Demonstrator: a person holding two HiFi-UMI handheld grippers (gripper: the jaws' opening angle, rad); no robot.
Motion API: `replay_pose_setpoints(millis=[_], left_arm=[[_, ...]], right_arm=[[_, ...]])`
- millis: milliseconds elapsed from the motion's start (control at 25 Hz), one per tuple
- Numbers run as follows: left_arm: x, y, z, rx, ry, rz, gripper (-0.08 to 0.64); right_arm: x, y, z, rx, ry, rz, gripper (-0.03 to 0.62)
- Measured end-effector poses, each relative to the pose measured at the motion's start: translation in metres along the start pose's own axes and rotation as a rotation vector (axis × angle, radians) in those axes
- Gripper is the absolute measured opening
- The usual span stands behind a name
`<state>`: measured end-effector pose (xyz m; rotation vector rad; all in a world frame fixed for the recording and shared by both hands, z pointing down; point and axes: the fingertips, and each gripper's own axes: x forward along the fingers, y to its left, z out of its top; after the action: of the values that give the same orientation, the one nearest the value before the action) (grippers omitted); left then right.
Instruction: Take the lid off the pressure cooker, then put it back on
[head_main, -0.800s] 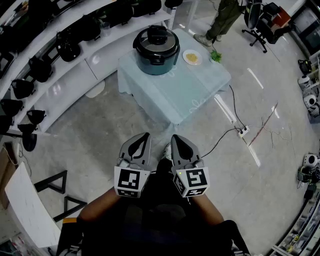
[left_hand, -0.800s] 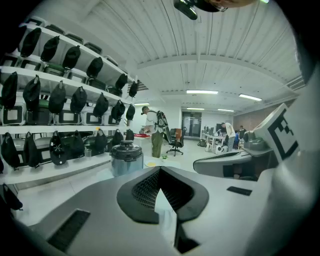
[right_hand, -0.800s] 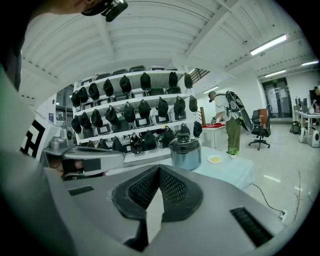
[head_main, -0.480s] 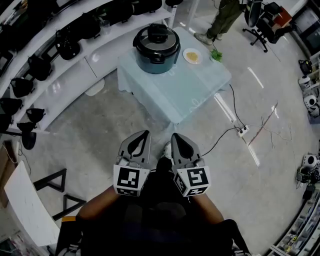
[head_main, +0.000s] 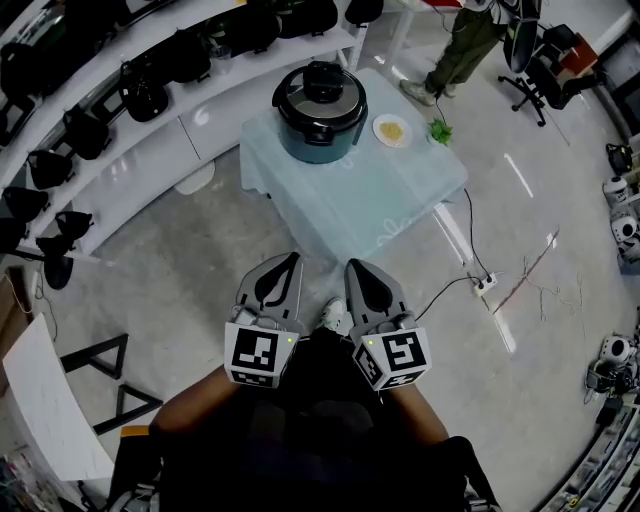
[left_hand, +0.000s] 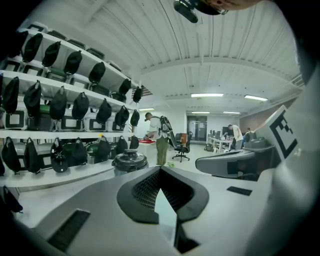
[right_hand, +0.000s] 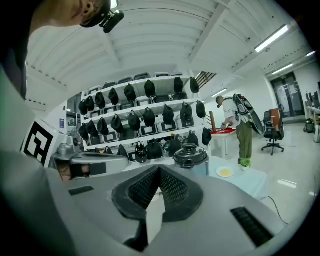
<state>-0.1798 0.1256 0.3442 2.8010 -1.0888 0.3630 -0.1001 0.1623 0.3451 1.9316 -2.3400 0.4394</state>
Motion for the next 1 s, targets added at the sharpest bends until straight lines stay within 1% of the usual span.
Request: replay_pose_setpoints(millis=[120, 360, 640, 840, 1000], left_arm=[[0.017, 0.000, 0.010, -0.004, -0.013, 0.025, 0.006], [0.046, -0.002, 0.025, -0.019, -0.025, 0.091, 0.005], [0.072, -0.022, 0.032, -0.017, -0.033, 0.139, 0.005], [0.079, -0.024, 0.037, -0.007, -0.028, 0.171, 0.006], [0.081, -0.022, 0.039, -0.009, -0.024, 0.191, 0.005]], right_arm=[[0.009, -0.014, 0.010, -0.014, -0.012, 0.041, 0.012], [0.023, -0.043, 0.023, -0.029, -0.005, 0.109, 0.014], [0.025, -0.077, 0.027, -0.033, 0.001, 0.170, 0.014], [0.029, -0.085, 0.035, -0.044, -0.008, 0.210, 0.014], [0.035, -0.086, 0.033, -0.035, 0.006, 0.236, 0.014]])
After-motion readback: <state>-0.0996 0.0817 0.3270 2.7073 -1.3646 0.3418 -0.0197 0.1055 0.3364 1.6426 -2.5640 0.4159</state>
